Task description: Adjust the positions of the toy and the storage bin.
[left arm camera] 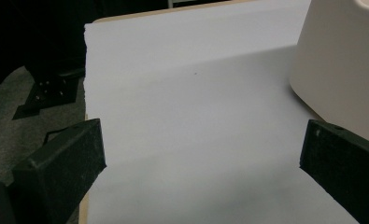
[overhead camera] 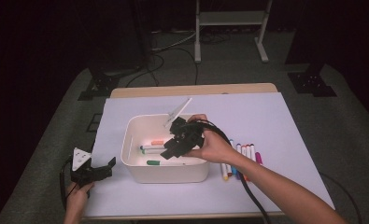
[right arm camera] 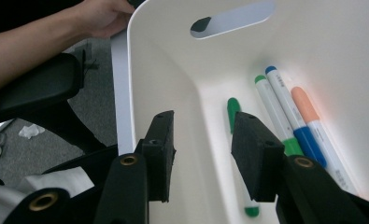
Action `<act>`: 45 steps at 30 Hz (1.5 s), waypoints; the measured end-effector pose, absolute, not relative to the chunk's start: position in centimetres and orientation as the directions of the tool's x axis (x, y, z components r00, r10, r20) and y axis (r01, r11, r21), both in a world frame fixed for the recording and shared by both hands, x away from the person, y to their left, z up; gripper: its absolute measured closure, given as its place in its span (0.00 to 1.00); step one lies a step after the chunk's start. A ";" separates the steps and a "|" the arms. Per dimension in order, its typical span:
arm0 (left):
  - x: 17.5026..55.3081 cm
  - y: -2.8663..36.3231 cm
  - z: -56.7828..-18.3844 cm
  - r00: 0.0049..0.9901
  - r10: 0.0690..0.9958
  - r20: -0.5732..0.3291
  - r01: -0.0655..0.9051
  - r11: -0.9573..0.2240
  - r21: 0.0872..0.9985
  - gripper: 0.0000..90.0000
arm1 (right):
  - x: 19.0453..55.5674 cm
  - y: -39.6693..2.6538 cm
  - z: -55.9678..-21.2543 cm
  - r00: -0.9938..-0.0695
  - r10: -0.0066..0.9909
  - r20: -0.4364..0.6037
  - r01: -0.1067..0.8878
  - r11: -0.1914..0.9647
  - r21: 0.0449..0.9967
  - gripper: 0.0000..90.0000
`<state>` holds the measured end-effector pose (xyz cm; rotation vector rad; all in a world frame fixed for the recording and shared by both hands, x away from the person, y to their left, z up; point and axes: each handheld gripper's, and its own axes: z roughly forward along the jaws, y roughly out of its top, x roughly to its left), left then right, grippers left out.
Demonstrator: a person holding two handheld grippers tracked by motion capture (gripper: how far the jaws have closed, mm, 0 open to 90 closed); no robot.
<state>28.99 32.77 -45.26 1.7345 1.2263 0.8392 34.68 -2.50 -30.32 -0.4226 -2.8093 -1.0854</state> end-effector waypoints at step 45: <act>29.0 32.7 -45.3 0.298 0.952 0.066 0.393 -0.186 0.900 0.00 | 33.9 -23.1 -33.3 -0.783 0.578 0.231 0.555 0.481 0.678 0.48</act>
